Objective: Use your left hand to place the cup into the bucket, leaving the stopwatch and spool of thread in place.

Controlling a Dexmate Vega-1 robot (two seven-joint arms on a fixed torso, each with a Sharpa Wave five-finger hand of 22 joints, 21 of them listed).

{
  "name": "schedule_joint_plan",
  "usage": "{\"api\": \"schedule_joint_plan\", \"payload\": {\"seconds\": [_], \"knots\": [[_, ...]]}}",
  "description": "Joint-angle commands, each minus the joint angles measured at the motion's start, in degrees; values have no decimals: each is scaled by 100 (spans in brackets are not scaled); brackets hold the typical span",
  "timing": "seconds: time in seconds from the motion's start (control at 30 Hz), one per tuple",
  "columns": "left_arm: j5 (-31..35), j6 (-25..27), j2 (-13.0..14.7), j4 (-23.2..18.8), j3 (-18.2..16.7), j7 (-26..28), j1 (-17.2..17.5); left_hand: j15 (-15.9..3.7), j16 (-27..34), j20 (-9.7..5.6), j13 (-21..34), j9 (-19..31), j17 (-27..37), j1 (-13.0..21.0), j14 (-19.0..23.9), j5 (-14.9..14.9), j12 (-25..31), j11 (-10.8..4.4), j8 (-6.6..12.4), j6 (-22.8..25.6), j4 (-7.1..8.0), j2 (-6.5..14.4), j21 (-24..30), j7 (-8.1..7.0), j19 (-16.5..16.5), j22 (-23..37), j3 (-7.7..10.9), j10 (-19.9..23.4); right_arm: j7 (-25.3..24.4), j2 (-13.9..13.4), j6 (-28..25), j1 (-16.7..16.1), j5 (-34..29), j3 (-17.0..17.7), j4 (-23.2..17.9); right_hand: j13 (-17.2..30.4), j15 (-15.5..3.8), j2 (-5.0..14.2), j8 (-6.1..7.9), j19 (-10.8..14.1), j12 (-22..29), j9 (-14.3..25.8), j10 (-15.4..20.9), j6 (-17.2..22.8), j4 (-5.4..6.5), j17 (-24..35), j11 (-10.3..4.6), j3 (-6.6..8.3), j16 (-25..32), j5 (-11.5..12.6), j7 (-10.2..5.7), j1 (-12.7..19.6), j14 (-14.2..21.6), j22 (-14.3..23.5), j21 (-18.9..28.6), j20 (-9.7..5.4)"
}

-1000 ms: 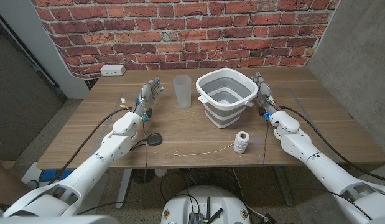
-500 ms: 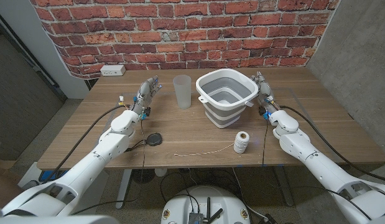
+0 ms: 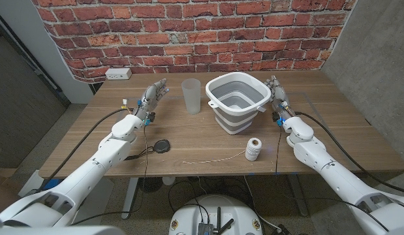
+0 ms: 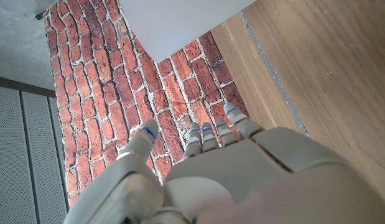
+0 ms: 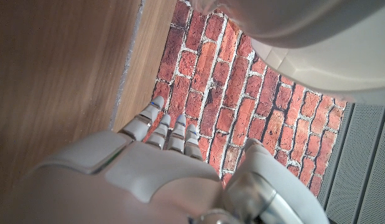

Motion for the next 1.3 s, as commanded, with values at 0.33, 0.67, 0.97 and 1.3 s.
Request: {"api": "schedule_joint_plan", "payload": {"seconds": [0.33,0.67,0.97,1.3], "knots": [[-22,141,705,-457,-131,-586,157,-127,86,-16,42,33,42,465,557,47,30,-236,-16,-50,-685,-272,-4,-254,205,24,-48,327,-260,93,69,-109,-106,-4,-55,-1,-48,185,20,65,38,25,18,47,23,-16,-24,72,41,51,-6,-72,35,13,25,-72],[27,476,1271,-743,-167,-999,129,-410,-3,6,51,35,45,954,262,34,-45,-406,10,-328,-732,-639,-33,-718,99,33,-145,187,-295,84,70,-184,-97,9,-103,-9,-50,210,9,68,38,25,20,26,27,-42,-50,99,48,62,-12,-81,45,13,27,-32],[111,680,1586,-864,-173,-1180,103,-501,-19,0,53,40,46,1122,130,24,-69,-515,20,-409,-739,-825,-43,-611,46,32,-202,90,-201,-88,-68,-211,-83,28,-197,-16,-45,203,1,65,35,25,15,6,25,-67,-63,113,52,68,-20,-93,54,15,26,-34],[372,804,1592,-622,104,-1570,-351,-489,-9,84,60,51,52,1465,21,59,-61,-621,32,-546,-742,-1010,-32,-578,57,31,-183,50,-234,-156,-82,-261,-87,73,-222,-21,-48,197,1,70,37,25,21,5,21,-89,-68,126,56,73,-28,-102,60,15,29,-40]]}}
